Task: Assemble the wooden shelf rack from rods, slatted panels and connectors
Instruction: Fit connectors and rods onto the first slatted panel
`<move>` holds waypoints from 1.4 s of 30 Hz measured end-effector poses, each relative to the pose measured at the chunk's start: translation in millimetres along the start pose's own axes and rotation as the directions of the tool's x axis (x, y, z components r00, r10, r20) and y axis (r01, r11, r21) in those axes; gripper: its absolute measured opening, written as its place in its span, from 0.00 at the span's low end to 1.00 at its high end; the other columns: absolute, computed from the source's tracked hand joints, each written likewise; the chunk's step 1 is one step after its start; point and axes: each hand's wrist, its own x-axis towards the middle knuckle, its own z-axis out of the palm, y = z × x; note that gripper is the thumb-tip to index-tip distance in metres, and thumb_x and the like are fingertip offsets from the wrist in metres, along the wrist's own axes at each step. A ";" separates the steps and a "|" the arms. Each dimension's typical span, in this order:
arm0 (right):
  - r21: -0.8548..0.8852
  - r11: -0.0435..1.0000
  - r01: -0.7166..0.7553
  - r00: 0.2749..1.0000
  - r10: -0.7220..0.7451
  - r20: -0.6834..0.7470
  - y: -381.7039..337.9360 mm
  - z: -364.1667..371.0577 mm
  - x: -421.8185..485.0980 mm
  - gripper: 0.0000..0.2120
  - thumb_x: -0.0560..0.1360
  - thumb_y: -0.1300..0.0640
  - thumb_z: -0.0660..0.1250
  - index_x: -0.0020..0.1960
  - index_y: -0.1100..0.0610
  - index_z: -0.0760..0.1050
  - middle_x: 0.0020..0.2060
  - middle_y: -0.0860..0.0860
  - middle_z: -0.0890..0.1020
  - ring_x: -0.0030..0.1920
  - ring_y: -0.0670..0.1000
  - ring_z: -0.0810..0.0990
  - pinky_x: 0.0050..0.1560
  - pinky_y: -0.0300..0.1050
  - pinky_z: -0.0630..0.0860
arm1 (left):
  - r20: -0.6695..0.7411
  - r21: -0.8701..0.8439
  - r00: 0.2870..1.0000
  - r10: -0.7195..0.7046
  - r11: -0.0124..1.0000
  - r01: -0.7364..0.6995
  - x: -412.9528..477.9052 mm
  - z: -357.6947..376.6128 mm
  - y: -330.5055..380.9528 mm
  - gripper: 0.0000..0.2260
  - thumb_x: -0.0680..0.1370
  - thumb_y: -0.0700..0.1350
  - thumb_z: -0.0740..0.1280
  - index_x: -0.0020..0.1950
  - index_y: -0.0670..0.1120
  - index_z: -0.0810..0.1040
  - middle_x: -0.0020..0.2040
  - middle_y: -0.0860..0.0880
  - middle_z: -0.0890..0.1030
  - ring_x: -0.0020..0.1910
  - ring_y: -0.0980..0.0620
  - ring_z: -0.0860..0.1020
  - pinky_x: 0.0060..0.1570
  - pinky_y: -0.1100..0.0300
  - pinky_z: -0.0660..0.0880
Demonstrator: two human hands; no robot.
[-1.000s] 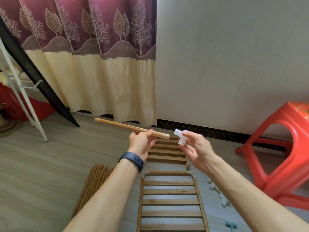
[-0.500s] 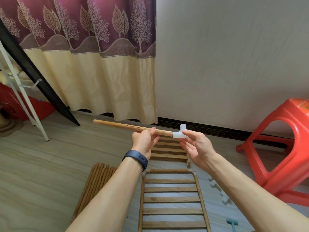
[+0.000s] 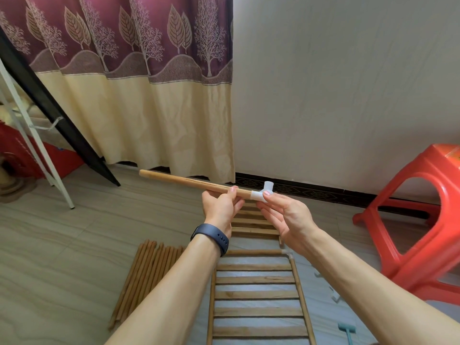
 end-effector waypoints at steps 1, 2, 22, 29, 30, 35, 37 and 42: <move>-0.002 1.000 0.012 1.000 -0.012 0.001 -0.2 -0.2 0.5 0.21 0.73 0.61 0.75 0.64 0.66 0.76 0.52 0.60 0.86 0.54 0.55 0.85 0.53 0.42 0.82 | -0.002 -0.006 1.000 0.012 1.000 -0.012 -1.4 1.5 -1.0 0.19 0.81 0.34 0.66 0.69 0.42 0.64 0.58 0.39 0.82 0.55 0.46 0.83 0.43 0.59 0.83; -0.002 1.000 0.022 1.000 -0.022 0.003 -0.7 -0.7 0.7 0.22 0.73 0.61 0.75 0.64 0.67 0.76 0.52 0.59 0.86 0.54 0.55 0.86 0.54 0.42 0.82 | -0.005 -0.010 1.000 0.021 1.000 -0.021 -3.1 2.7 -2.0 0.18 0.81 0.35 0.65 0.69 0.43 0.64 0.57 0.40 0.82 0.55 0.46 0.83 0.42 0.59 0.83; -0.469 0.881 -0.056 0.987 0.121 0.110 -28.7 -85.1 14.6 0.17 0.74 0.54 0.75 0.60 0.59 0.80 0.54 0.57 0.85 0.54 0.54 0.85 0.60 0.49 0.79 | 0.034 0.075 0.997 -0.066 0.995 0.063 19.0 5.5 -18.7 0.10 0.84 0.41 0.61 0.64 0.40 0.67 0.56 0.41 0.81 0.50 0.45 0.83 0.49 0.48 0.81; -0.680 0.675 -0.286 0.954 0.134 -0.268 39.2 -239.0 27.9 0.10 0.78 0.50 0.70 0.52 0.57 0.80 0.44 0.50 0.84 0.43 0.50 0.83 0.42 0.43 0.75 | 0.057 0.428 0.984 -0.169 0.894 0.129 48.3 -3.8 -82.0 0.11 0.83 0.40 0.63 0.65 0.41 0.70 0.56 0.41 0.82 0.55 0.42 0.82 0.43 0.50 0.83; -0.726 0.602 -0.333 0.933 0.096 -0.348 57.5 -265.3 30.1 0.09 0.78 0.52 0.70 0.47 0.57 0.80 0.40 0.50 0.82 0.40 0.51 0.82 0.41 0.44 0.73 | 0.054 0.476 0.983 -0.176 0.870 0.130 50.3 -6.1 -97.1 0.11 0.83 0.40 0.63 0.65 0.40 0.70 0.55 0.41 0.82 0.54 0.42 0.82 0.42 0.50 0.83; -0.771 0.339 -0.539 0.833 0.079 -0.547 128.8 -350.1 35.3 0.12 0.77 0.54 0.69 0.58 0.57 0.76 0.39 0.47 0.79 0.46 0.52 0.81 0.46 0.42 0.73 | -0.038 0.581 0.958 -0.284 0.773 0.253 61.3 -19.8 -185.7 0.11 0.83 0.40 0.63 0.65 0.42 0.71 0.53 0.41 0.83 0.50 0.41 0.83 0.52 0.45 0.80; -0.781 0.293 -0.551 0.826 0.061 -0.560 140.3 -363.7 47.7 0.17 0.77 0.55 0.68 0.64 0.58 0.74 0.47 0.51 0.81 0.56 0.56 0.80 0.54 0.43 0.72 | -0.086 0.585 0.941 -0.327 0.748 0.313 67.6 -25.9 -217.7 0.11 0.83 0.40 0.63 0.65 0.41 0.71 0.53 0.40 0.82 0.51 0.40 0.83 0.54 0.43 0.80; -0.875 0.216 -0.434 0.881 -0.103 -0.462 145.1 -367.8 104.6 0.22 0.78 0.51 0.67 0.70 0.54 0.70 0.64 0.58 0.75 0.62 0.60 0.76 0.60 0.51 0.73 | -0.187 0.589 0.902 -0.388 0.691 0.419 81.5 -39.6 -270.9 0.10 0.84 0.41 0.62 0.64 0.42 0.71 0.48 0.44 0.83 0.45 0.45 0.82 0.43 0.52 0.81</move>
